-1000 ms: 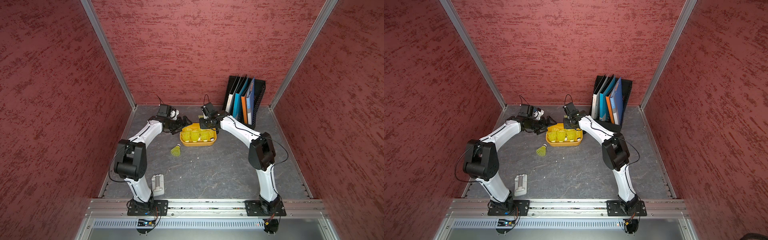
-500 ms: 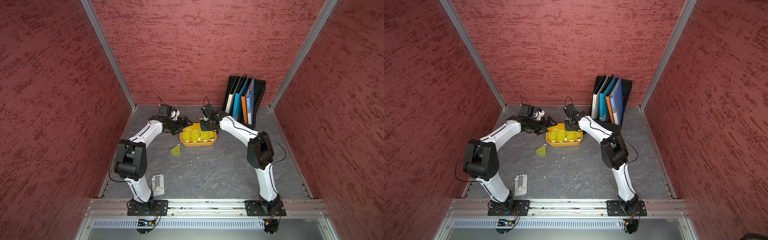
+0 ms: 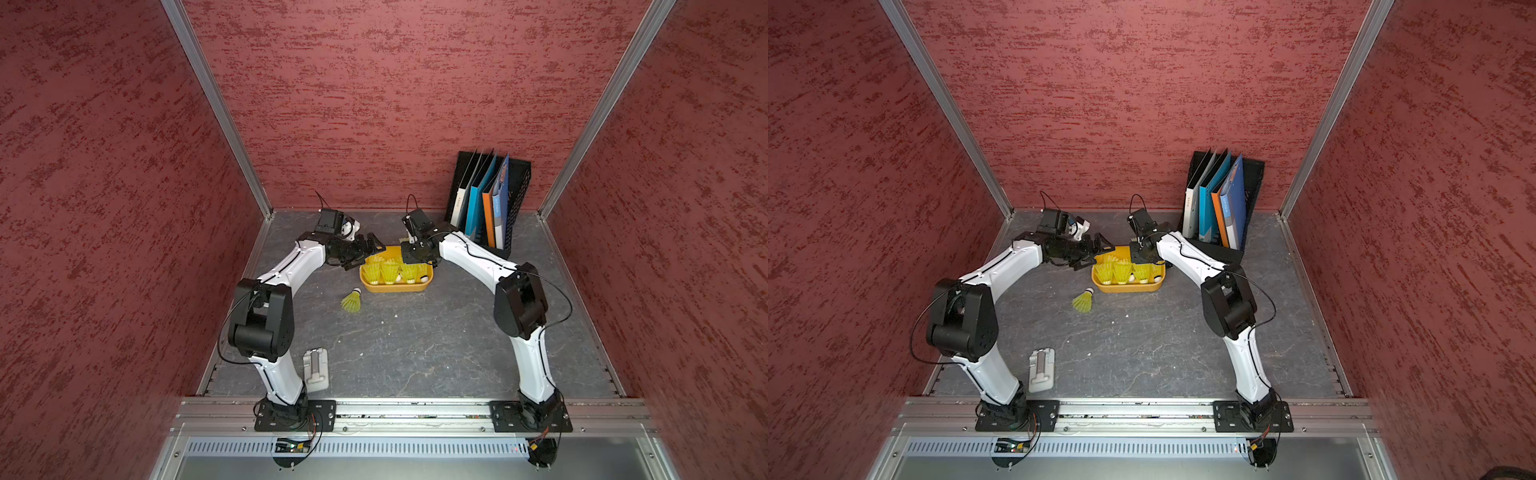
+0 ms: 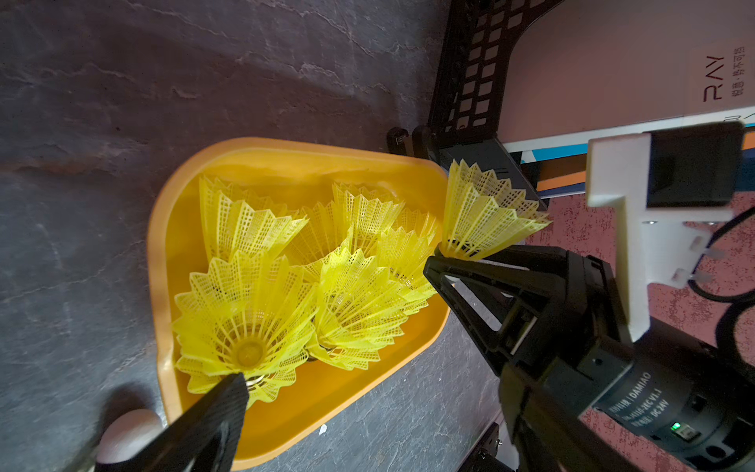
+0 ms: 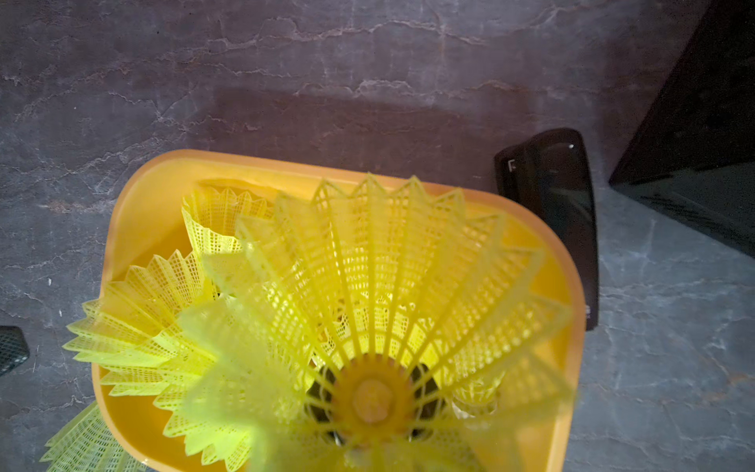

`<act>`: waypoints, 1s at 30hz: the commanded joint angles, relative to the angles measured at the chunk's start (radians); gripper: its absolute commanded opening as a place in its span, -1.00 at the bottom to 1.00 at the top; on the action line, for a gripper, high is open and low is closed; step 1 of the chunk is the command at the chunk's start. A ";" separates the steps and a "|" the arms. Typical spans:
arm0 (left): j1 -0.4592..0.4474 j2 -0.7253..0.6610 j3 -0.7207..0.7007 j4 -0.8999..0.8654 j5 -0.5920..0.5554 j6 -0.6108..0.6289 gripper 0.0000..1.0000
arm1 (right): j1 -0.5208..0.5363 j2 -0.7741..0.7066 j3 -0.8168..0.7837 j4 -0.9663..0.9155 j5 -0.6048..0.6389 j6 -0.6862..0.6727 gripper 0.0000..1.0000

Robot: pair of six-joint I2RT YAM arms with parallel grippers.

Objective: Put the shuttlecocks into the storage box
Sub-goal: Place the shuttlecock in the storage box.

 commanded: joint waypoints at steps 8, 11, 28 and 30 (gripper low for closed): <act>-0.003 -0.002 0.017 -0.014 -0.008 0.023 0.99 | -0.003 -0.003 -0.003 -0.052 -0.006 -0.024 -0.61; -0.003 -0.002 0.017 -0.011 -0.010 0.023 0.99 | 0.001 -0.010 -0.007 -0.063 -0.008 -0.027 -0.58; -0.005 -0.010 0.009 -0.013 -0.018 0.023 0.99 | 0.000 -0.058 -0.022 -0.069 0.010 -0.028 -0.20; -0.006 -0.015 0.007 -0.015 -0.022 0.022 0.99 | 0.001 -0.067 -0.020 -0.069 0.020 -0.027 -0.20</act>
